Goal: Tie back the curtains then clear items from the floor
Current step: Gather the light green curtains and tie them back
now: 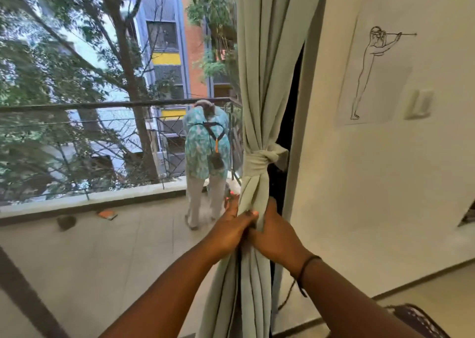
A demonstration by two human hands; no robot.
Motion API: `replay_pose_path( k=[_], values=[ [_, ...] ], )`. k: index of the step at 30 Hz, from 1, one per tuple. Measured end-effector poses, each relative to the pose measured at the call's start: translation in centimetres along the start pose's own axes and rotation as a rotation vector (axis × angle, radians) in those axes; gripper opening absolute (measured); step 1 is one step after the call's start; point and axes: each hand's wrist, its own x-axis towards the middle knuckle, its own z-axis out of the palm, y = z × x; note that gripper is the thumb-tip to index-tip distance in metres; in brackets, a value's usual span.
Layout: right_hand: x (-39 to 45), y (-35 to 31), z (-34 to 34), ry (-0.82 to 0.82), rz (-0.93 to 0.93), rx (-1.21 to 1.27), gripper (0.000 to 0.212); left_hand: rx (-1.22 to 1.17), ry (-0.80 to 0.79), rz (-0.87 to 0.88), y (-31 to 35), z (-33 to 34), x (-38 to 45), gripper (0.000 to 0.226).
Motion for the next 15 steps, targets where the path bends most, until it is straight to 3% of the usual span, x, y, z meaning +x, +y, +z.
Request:
replay_pose_path(
  k=[4,9,12,15],
  values=[
    [-1.6,1.9,-1.4,0.132,0.097,-0.199,0.059,0.412,0.02,0.004,-3.2,1.1,-2.6,0.035],
    [-3.3,3.8,-4.1,0.139,0.042,-0.3,0.058,0.648,0.103,-0.002,-3.0,1.4,-3.9,0.028],
    [-4.6,5.2,-6.4,0.236,0.127,-0.23,0.049,0.687,0.155,-0.022,-3.8,1.2,-5.2,0.032],
    [-6.2,6.3,-7.9,0.378,0.21,-0.049,0.031,0.673,0.194,-0.214,-6.5,-0.6,-7.4,0.04]
  ],
)
